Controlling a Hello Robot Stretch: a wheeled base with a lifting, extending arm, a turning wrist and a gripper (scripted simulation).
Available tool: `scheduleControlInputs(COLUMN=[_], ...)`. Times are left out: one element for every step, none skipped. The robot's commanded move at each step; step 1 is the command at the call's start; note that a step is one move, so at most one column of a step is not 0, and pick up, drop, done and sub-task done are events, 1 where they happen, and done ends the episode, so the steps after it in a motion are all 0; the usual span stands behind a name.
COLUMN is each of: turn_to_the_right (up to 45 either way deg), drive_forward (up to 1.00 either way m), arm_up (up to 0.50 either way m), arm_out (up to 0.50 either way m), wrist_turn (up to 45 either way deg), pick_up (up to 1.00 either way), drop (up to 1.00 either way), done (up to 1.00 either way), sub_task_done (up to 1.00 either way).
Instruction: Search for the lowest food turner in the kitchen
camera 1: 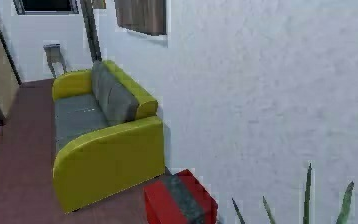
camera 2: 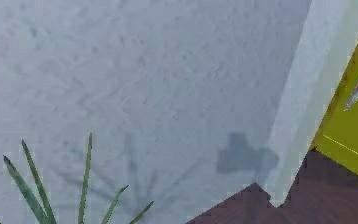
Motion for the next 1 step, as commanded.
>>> scheduleControlInputs(turn_to_the_right=[-45.0], drive_forward=[0.00], arm_up=[0.00], arm_out=[0.00], wrist_turn=[0.0], pick_up=[0.00], drop=[0.00], done=[0.00], sub_task_done=[0.00])
